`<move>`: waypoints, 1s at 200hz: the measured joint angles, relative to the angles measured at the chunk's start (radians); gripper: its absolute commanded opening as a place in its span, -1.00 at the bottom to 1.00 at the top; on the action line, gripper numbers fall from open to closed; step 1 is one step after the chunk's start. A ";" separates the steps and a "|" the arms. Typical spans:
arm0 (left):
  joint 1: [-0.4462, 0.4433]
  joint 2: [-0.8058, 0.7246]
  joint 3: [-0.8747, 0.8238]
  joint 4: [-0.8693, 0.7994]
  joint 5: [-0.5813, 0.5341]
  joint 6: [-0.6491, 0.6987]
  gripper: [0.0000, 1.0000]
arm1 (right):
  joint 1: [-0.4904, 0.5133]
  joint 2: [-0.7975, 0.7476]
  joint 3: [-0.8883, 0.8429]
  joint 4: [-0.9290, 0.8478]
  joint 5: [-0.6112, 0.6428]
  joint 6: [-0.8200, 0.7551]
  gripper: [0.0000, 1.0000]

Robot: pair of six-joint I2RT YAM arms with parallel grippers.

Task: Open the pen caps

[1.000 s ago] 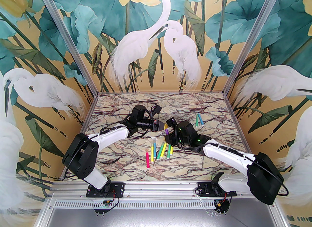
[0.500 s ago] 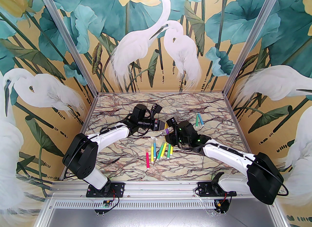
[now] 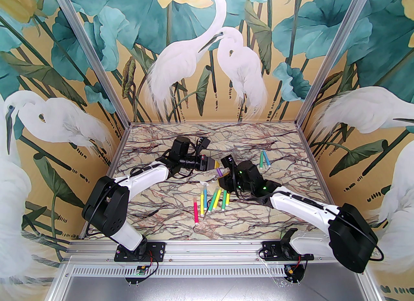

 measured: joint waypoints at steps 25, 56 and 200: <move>0.010 0.000 0.000 -0.001 0.008 -0.009 -1.00 | 0.000 0.000 -0.001 0.012 0.000 -0.003 -1.00; 0.019 0.000 0.001 -0.001 0.022 -0.019 -1.00 | 0.000 0.000 -0.001 0.022 0.000 -0.004 -1.00; 0.148 0.000 0.180 -0.235 -0.274 0.127 -1.00 | -0.015 -0.044 -0.073 -0.152 0.097 0.002 -1.00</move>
